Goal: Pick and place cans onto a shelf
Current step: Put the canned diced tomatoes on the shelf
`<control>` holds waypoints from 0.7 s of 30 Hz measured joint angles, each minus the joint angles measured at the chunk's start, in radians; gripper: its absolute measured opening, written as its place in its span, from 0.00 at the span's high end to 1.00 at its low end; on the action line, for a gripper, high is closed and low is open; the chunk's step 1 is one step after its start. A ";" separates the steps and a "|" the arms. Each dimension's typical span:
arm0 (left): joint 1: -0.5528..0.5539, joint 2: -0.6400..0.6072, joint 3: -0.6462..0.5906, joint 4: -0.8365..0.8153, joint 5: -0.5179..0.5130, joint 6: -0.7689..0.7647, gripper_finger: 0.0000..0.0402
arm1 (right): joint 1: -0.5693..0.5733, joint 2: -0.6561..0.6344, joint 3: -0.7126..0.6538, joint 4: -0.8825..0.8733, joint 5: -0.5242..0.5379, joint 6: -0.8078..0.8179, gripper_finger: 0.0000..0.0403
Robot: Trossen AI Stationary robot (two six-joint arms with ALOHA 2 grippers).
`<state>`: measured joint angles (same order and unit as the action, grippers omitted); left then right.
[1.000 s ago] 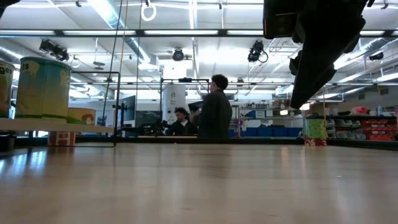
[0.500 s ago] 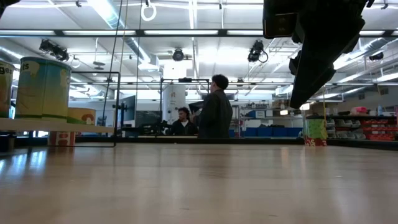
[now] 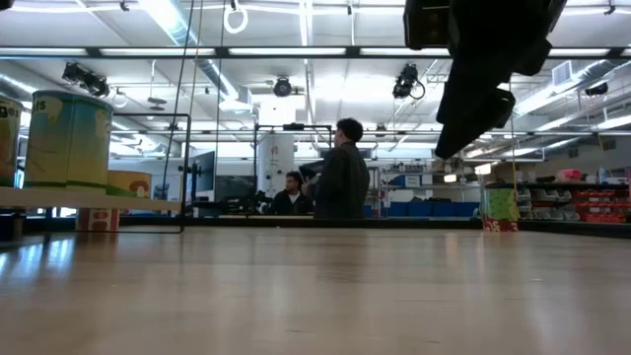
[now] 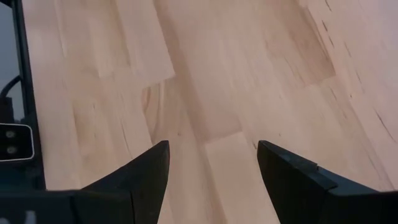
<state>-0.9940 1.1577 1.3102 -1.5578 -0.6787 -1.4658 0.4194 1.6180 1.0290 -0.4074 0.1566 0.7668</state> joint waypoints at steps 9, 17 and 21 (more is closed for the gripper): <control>0.648 -0.070 0.073 0.095 -0.003 0.524 0.13 | 0.002 0.000 0.000 0.010 -0.001 -0.028 0.38; 1.309 0.045 0.072 0.256 0.238 0.844 0.13 | 0.002 -0.023 0.000 0.009 -0.067 -0.070 0.38; 1.533 0.135 0.072 0.258 0.309 0.902 0.13 | 0.005 -0.102 0.000 -0.025 -0.089 -0.081 0.38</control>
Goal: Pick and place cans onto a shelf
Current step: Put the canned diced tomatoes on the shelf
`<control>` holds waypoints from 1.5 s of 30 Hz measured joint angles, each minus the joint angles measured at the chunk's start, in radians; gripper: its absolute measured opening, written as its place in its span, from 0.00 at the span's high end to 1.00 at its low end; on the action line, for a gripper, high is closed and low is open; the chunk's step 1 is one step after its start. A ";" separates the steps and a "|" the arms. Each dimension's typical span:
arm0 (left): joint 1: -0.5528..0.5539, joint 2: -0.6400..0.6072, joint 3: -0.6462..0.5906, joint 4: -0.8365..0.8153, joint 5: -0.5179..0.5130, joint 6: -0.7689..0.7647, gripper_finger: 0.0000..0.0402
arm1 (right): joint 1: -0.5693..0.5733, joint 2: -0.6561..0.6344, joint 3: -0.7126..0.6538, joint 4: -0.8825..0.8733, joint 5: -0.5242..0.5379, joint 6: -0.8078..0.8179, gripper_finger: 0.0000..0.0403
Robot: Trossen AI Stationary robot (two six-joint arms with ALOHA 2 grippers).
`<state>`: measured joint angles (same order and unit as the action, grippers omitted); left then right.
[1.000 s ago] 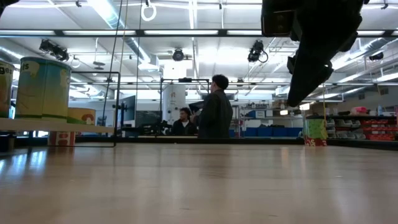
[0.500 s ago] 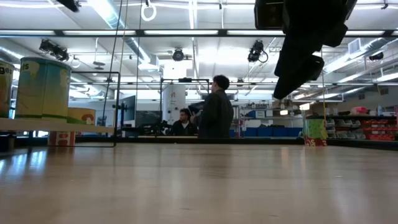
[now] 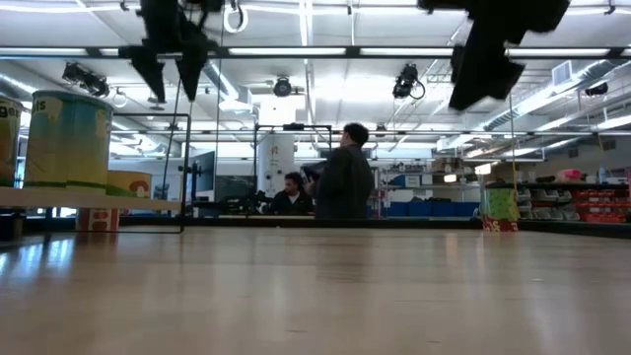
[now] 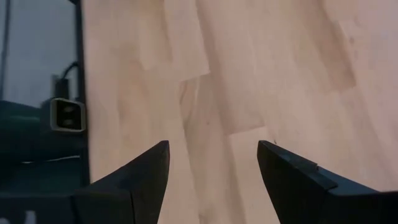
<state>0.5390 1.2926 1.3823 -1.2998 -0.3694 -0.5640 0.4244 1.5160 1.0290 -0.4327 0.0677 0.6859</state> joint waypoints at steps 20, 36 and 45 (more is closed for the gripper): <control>0.383 0.273 -0.278 -0.014 0.275 -0.076 0.14 | 0.014 -0.432 0.000 -0.100 0.098 -0.052 0.38; 0.402 0.270 -0.486 0.288 0.180 -0.052 0.28 | -0.014 -0.395 0.000 -0.099 0.099 -0.056 0.38; 0.345 0.271 -0.487 0.301 0.089 -0.053 0.77 | -0.023 -0.395 0.000 -0.099 0.123 -0.058 0.38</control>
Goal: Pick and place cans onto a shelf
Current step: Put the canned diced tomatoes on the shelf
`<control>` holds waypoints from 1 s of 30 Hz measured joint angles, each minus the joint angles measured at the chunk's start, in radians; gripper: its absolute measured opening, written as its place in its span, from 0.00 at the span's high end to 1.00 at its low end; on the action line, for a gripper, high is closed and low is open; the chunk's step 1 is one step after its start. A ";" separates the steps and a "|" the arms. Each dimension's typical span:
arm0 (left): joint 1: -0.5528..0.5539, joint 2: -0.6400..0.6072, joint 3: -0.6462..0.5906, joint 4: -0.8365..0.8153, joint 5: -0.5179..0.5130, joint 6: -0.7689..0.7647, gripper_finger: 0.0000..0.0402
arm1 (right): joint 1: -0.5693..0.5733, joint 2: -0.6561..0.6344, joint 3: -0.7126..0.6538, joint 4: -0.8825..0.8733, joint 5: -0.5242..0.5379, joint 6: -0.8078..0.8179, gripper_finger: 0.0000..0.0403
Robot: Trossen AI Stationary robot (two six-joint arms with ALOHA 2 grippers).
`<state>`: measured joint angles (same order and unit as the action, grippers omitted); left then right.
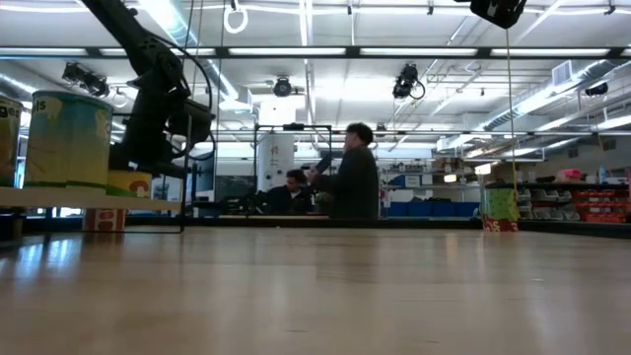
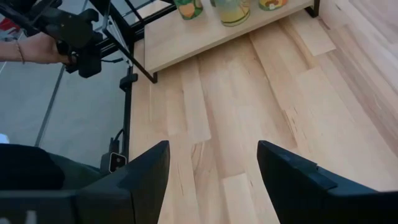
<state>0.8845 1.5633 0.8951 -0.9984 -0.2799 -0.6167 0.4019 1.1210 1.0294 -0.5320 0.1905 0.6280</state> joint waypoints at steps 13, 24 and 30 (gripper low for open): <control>-0.071 0.002 0.089 -0.030 0.032 0.130 0.96 | -0.010 0.000 0.000 0.000 0.002 -0.001 0.38; -0.295 0.002 0.492 -0.061 0.027 0.330 0.97 | -0.074 0.000 0.000 0.000 -0.002 -0.095 0.38; -0.418 0.001 0.692 -0.003 0.027 0.367 0.97 | -0.092 -0.005 0.000 -0.005 -0.009 -0.146 0.38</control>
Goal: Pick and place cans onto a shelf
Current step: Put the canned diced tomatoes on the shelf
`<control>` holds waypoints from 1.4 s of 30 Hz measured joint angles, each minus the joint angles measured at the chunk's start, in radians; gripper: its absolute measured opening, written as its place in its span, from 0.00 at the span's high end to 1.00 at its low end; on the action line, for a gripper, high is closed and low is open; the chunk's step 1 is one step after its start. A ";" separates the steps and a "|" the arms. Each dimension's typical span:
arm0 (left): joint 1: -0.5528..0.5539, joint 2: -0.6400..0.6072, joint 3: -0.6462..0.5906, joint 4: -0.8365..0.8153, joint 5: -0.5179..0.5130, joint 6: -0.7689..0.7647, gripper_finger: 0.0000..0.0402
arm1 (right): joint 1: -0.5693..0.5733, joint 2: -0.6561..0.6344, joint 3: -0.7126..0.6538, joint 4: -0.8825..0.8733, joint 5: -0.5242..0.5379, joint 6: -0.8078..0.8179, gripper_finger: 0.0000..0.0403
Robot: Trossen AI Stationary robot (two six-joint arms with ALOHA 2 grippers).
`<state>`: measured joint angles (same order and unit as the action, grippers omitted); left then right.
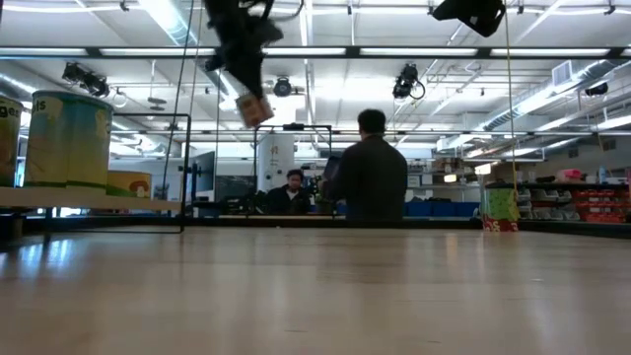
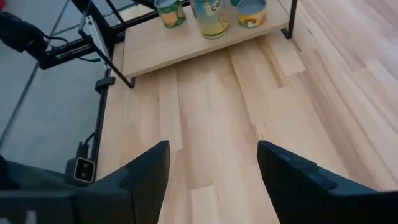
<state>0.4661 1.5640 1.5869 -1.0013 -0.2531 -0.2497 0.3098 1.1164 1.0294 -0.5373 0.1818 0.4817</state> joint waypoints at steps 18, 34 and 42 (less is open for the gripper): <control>-0.415 0.007 0.070 0.404 0.150 0.041 0.97 | 0.061 -0.042 0.000 -0.150 0.192 0.106 0.38; -0.739 0.000 0.070 0.384 0.390 0.005 0.97 | 0.087 -0.008 0.000 -0.259 0.084 0.449 0.38; -0.918 0.006 0.071 0.354 0.161 -0.143 0.97 | 0.089 0.082 0.000 -0.238 0.123 0.629 0.38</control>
<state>-0.4514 1.5696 1.6581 -0.6478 -0.0917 -0.3924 0.3988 1.1980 1.0290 -0.7752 0.3051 1.1106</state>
